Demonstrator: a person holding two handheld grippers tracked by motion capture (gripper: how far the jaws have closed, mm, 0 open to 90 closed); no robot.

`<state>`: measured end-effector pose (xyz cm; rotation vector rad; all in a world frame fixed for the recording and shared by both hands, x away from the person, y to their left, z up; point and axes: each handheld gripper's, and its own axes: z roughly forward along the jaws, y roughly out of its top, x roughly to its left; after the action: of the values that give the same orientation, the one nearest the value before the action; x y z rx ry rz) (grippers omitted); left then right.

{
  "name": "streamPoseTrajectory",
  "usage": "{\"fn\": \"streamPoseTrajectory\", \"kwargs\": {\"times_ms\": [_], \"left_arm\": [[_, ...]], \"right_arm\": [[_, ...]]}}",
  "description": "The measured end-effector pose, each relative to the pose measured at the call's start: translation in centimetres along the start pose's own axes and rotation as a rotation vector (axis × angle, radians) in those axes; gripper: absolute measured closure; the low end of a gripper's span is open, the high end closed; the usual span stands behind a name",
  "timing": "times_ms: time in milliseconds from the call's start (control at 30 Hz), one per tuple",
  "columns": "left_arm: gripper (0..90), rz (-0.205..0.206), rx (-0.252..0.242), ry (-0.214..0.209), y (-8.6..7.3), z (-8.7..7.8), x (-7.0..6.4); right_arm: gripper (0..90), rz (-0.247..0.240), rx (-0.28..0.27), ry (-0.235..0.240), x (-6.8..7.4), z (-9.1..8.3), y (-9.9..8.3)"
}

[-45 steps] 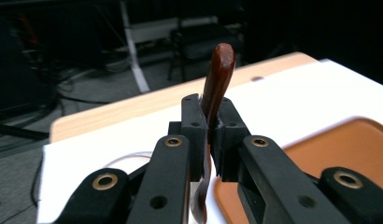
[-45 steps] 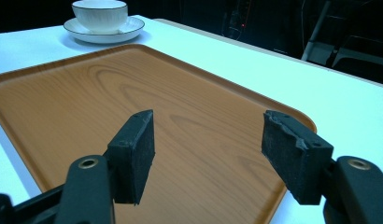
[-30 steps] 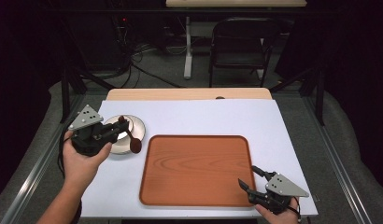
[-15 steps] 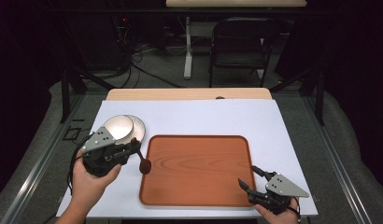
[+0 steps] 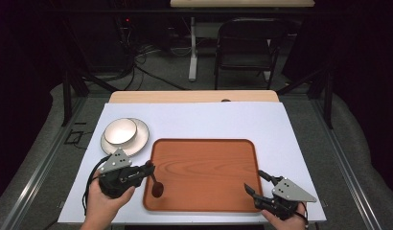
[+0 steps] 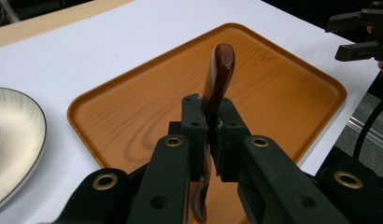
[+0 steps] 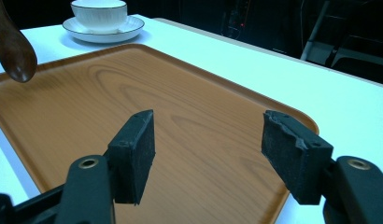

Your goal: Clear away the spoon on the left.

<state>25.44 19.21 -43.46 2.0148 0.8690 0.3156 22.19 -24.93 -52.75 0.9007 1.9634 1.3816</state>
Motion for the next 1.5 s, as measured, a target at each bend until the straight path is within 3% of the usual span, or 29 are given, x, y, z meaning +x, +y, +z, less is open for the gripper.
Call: {"fn": "streamPoseTrajectory", "kwargs": {"times_ms": [300, 600, 700, 933, 1500], "left_arm": [[84.8, -0.017, 0.022, -0.015, -0.3, 1.1, 0.3], [84.8, -0.033, 0.036, 0.004, 0.2, 2.2, 0.5], [84.8, -0.060, 0.042, 0.007, 0.4, 2.6, 0.8], [84.7, -0.168, 0.047, 0.016, 0.9, 3.9, 2.2], [83.8, -0.302, 0.084, -0.005, 1.7, 8.6, 5.3]], "right_arm": [[34.6, -0.001, 0.001, 0.000, 0.0, 0.0, 0.0], [34.6, -0.001, 0.002, 0.002, 0.0, 0.0, 0.0], [34.6, -0.003, 0.002, 0.003, 0.0, 0.0, 0.0], [34.6, -0.003, 0.000, 0.004, 0.0, 0.0, 0.0], [34.6, -0.005, -0.003, 0.010, -0.1, 0.0, 0.0]]}}
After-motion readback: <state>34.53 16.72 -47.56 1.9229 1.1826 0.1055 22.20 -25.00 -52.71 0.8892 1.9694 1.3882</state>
